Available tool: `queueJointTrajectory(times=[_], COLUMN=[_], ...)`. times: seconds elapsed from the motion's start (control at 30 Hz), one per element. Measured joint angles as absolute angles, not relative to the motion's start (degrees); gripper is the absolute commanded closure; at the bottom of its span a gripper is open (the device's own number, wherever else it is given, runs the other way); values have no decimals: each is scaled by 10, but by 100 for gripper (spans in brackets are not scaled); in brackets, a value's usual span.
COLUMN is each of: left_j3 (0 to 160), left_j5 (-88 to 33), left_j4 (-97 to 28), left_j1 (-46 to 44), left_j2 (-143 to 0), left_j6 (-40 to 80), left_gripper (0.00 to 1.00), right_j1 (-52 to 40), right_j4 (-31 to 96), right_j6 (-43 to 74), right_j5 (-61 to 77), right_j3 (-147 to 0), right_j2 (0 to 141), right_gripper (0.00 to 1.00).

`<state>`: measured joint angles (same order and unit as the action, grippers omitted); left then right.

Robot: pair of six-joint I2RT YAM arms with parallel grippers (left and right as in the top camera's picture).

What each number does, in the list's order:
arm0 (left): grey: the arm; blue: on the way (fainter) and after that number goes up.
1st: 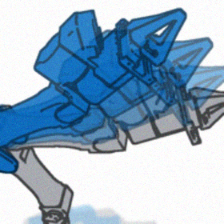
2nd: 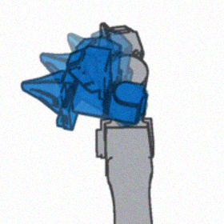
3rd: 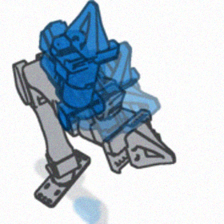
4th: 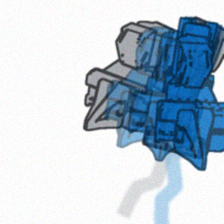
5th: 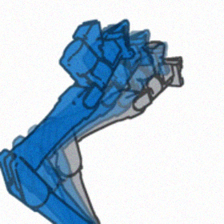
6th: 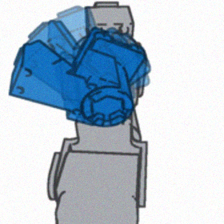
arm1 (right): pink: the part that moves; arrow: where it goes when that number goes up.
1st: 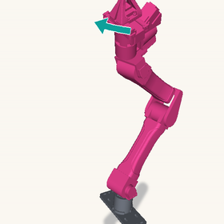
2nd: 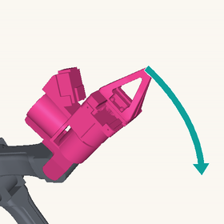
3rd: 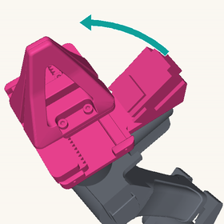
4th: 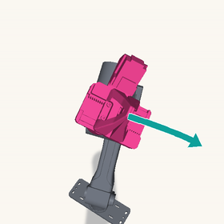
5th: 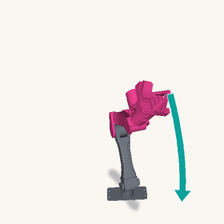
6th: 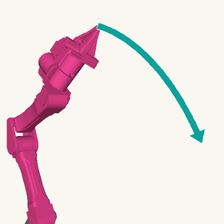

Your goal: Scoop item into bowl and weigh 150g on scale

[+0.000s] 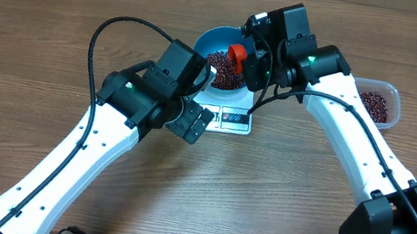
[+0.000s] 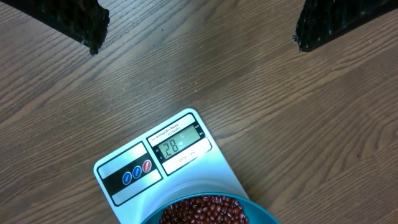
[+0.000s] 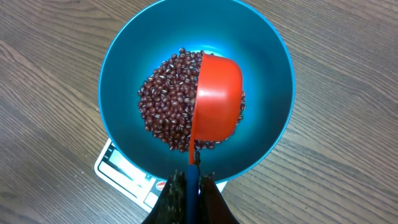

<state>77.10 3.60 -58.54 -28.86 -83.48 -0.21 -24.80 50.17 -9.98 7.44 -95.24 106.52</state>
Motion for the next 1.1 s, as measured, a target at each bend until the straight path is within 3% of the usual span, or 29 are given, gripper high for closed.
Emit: queueJointTrajectory(times=[1.1], left_j3=[771], left_j5=[36], left_j4=[-586], left_j1=[-289], left_j2=[-835], left_j6=[-2], left_gripper=[0], right_j1=[-269], right_j4=[491], right_j6=[-106], right_j5=[34], right_j3=[-952], right_j2=[1062], right_gripper=[96])
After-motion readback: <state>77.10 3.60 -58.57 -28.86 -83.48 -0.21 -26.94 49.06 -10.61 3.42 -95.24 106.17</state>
